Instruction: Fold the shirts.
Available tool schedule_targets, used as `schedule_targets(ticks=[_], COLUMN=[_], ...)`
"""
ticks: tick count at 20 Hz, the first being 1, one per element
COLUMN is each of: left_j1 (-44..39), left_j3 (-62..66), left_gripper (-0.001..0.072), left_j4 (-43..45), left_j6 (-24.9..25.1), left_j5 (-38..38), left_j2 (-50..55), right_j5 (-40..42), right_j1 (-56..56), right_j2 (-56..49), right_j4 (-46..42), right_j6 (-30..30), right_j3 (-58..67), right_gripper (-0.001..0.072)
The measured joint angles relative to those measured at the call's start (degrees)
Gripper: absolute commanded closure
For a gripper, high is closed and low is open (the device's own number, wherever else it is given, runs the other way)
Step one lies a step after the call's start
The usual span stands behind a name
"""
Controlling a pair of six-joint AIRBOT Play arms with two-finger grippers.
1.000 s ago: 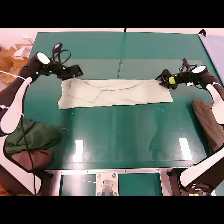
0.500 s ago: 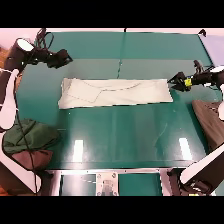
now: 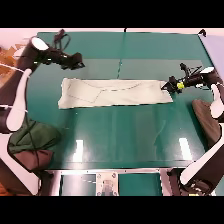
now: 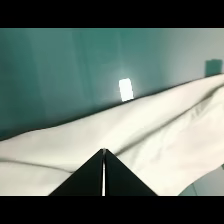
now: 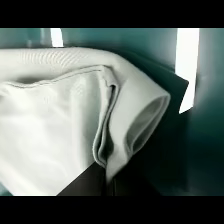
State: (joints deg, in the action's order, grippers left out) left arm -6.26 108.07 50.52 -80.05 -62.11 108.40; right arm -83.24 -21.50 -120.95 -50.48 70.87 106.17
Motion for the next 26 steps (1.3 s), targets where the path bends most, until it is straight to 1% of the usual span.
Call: schedule_targets(ticks=[5,10,14,18,19,21,23,26], left_j1=[-11.6,-23.5,-28.9,-30.8,-30.7,-29.3,-26.4,-19.8], left_j3=[0.0,0.4,1.0,3.8,4.9,7.5,9.1,10.1], left_gripper=[0.0675,0.0674,0.0674,0.0673,0.0674,0.0675,0.0674,0.0674], left_j4=[-0.1,-1.2,-4.8,-9.0,-9.5,-9.7,-9.4,-3.4], left_j6=[0.0,-0.5,-0.8,-0.9,-0.8,-0.1,1.0,1.4], left_j5=[5.5,14.3,19.3,20.8,20.3,16.9,11.4,0.4], left_j2=[5.1,10.3,14.1,16.8,16.9,16.9,15.1,10.7], right_j5=[-7.3,-13.8,-16.5,-18.1,-18.2,-18.3,-18.5,-17.2], right_j1=[0.4,0.6,0.7,0.7,0.8,1.3,2.5,6.8], right_j2=[7.3,17.6,23.0,25.1,25.3,25.5,25.7,25.8], right_j4=[1.5,3.9,6.6,8.9,9.2,9.4,10.1,11.7], right_j6=[1.9,2.7,3.0,3.1,3.1,3.4,3.8,5.7], right_j3=[4.8,6.2,6.4,6.4,6.4,6.3,6.3,6.3], right_gripper=[0.0694,0.0693,0.0693,0.0693,0.0693,0.0693,0.0693,0.0693])
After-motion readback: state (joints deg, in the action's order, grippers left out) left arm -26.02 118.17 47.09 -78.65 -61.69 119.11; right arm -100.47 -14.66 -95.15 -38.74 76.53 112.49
